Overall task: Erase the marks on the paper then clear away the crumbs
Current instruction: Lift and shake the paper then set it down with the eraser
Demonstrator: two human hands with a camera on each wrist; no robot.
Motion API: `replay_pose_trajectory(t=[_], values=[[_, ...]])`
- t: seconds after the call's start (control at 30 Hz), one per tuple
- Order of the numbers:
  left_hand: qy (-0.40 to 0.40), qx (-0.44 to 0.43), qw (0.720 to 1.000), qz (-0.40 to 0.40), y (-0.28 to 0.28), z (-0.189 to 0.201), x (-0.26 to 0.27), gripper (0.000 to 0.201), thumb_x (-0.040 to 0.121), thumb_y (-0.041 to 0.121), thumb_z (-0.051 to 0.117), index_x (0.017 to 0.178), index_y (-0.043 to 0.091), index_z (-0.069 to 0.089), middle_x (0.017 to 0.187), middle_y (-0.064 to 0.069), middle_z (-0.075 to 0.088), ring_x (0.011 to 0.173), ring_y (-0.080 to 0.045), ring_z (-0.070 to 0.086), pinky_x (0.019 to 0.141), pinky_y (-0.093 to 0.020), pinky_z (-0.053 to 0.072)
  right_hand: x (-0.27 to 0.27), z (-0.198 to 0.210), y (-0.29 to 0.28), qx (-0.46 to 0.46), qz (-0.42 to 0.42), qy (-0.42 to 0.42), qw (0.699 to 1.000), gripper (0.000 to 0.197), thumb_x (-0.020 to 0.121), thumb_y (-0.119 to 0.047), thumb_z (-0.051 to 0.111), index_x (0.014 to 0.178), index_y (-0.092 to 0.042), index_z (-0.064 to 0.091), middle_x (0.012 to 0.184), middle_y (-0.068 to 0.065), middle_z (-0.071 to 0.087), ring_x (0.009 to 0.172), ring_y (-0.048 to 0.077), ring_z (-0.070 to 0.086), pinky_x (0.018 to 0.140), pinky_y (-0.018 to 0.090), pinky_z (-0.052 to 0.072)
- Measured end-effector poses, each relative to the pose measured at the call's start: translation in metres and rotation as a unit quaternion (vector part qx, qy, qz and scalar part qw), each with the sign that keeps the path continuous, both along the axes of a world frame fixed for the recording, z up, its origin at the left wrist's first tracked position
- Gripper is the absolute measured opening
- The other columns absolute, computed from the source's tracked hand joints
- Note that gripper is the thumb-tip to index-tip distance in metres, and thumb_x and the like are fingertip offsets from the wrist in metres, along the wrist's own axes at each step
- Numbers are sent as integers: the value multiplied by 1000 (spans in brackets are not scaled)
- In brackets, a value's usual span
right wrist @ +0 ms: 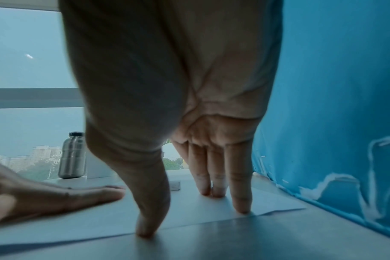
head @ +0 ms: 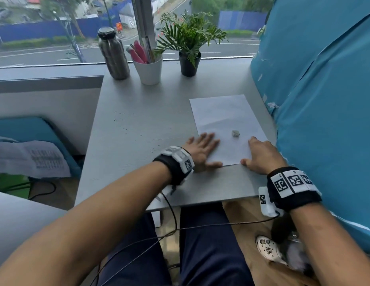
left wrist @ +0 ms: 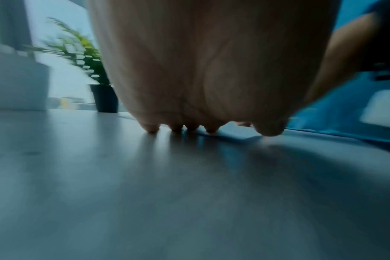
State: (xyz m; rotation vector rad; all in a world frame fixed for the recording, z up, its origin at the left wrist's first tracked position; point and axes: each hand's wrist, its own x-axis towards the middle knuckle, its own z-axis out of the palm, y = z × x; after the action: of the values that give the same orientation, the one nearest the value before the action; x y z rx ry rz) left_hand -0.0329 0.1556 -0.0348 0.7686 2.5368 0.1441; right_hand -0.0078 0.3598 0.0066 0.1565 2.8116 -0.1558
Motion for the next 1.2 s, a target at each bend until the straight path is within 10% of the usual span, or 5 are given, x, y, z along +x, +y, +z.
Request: replay_pose_trajectory(t=[0.27, 0.43, 1.03, 1.2], values=[[30, -112, 957, 264, -38, 9, -71, 111, 84, 82, 27, 154, 5, -11, 161, -14, -18, 149, -32, -14, 119, -47, -10, 0, -3, 2, 1, 6, 3, 1000, 54, 83, -35, 71, 120, -7, 42, 114, 22, 61, 103, 38, 60, 83, 39, 48], [43, -20, 996, 69, 24, 16, -87, 88, 94, 69, 29, 157, 17, -4, 164, -1, -12, 150, -23, -12, 119, -49, -9, -3, -6, 3, 1, 5, 5, 1000, 55, 83, -35, 70, 122, -10, 40, 114, 21, 61, 104, 37, 60, 84, 38, 49], [4, -126, 967, 222, -134, 28, -41, 100, 90, 75, 23, 155, 6, -6, 163, -11, -10, 151, -26, -3, 120, -47, 1, -13, -4, 14, 7, -11, 23, 1000, 54, 81, -43, 69, 119, -14, 42, 116, 16, 61, 107, 36, 57, 82, 39, 47], [30, -36, 998, -51, -83, 37, 26, 89, 91, 72, 21, 156, 18, -7, 162, -2, -15, 149, -16, -15, 120, -42, -11, -16, -5, 17, -4, -21, 33, 999, 55, 79, -42, 71, 119, -15, 45, 123, 15, 59, 112, 37, 54, 88, 42, 48]])
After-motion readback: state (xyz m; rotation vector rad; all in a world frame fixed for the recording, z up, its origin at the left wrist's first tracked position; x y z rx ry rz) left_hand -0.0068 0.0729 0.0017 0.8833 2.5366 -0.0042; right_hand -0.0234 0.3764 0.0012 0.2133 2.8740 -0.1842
